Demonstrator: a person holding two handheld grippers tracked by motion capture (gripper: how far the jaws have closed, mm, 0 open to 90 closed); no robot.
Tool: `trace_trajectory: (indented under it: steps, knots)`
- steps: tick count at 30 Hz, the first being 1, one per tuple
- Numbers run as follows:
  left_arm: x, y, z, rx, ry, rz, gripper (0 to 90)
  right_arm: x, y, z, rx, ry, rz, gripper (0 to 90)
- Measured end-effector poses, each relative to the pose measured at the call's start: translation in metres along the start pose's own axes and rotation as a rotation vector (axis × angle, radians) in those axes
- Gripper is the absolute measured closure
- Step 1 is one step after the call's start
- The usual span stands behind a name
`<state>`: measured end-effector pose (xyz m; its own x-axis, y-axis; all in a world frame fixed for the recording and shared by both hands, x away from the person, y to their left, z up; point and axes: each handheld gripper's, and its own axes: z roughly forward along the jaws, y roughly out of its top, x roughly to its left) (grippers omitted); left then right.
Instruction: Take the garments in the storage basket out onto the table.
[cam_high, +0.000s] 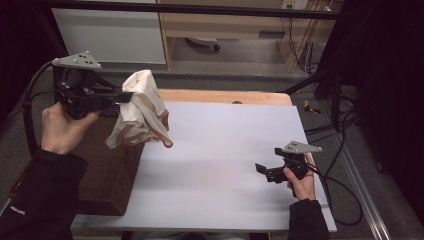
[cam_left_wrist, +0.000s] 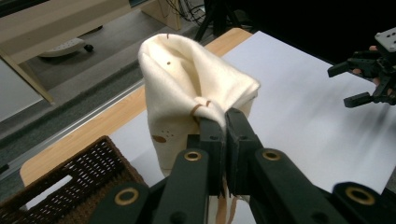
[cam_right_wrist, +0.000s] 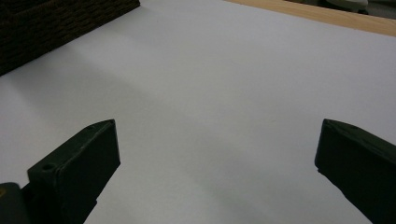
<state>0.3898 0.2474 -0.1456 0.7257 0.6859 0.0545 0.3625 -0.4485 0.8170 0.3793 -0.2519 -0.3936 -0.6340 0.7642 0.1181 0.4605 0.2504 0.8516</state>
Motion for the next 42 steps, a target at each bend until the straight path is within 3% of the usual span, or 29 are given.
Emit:
trace_trajectory:
  steps: [19,42]
  knots:
    - [-0.026,0.015,0.036,0.022,-0.079,0.038,86.4,0.0,0.0,0.0,0.002,-0.002,-0.002,0.6]
    - [-0.046,0.006,0.087,0.059,-0.154,0.042,86.4,-0.001,0.0,-0.001,0.002,-0.001,-0.005,0.6]
